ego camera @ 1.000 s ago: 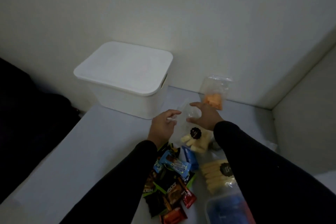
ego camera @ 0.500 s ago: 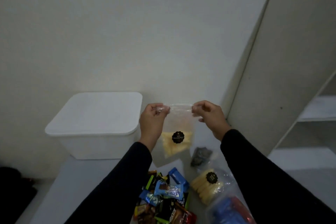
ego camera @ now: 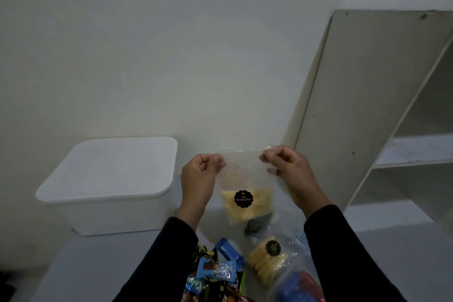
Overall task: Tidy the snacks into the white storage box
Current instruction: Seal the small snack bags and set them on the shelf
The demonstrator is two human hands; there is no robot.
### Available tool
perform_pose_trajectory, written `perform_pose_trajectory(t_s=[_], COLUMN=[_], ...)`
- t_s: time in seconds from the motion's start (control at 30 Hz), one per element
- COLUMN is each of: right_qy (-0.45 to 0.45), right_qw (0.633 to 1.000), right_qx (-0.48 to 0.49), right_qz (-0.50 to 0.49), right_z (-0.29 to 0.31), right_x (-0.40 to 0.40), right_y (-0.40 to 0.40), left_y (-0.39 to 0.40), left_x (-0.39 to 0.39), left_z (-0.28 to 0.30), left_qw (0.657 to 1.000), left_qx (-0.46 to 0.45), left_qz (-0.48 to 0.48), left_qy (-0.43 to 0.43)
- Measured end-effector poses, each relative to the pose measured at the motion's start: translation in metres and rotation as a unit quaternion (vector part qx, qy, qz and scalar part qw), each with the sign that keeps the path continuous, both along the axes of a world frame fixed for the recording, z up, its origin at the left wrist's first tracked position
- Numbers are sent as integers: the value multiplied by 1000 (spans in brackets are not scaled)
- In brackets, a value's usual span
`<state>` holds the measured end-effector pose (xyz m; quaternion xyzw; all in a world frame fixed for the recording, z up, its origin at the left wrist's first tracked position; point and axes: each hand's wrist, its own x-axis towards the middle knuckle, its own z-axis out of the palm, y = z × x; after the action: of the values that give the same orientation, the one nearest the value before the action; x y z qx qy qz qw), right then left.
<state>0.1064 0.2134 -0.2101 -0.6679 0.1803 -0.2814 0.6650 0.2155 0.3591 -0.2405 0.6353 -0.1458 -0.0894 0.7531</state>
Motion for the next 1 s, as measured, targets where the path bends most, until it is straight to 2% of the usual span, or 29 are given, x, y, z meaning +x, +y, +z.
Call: perform_pose_trajectory(t_s=[0.23, 0.37, 0.5, 0.6, 0.83, 1.0], right_qy=[-24, -8, 2, -1, 8, 2], right_qw=[999, 1000, 998, 997, 995, 993], right_qx=[-12, -19, -61, -76, -75, -103], right_qz=[-21, 24, 28, 2, 64, 51], right_z=[-3, -1, 0, -2, 3, 8], right_x=[5, 2, 3, 4, 2, 2], right_y=[0, -3, -7, -10, -10, -12], left_y=[-1, -2, 0, 2, 4, 5], left_x=[-7, -6, -5, -4, -5, -7], left_z=[13, 18, 25, 28, 33, 35], left_qw=[994, 990, 993, 986, 974, 971], left_qx=[78, 93, 82, 128, 169, 177], left_qz=[45, 66, 18, -13, -22, -50], left_qy=[-66, -82, -81, -104, -150, -151])
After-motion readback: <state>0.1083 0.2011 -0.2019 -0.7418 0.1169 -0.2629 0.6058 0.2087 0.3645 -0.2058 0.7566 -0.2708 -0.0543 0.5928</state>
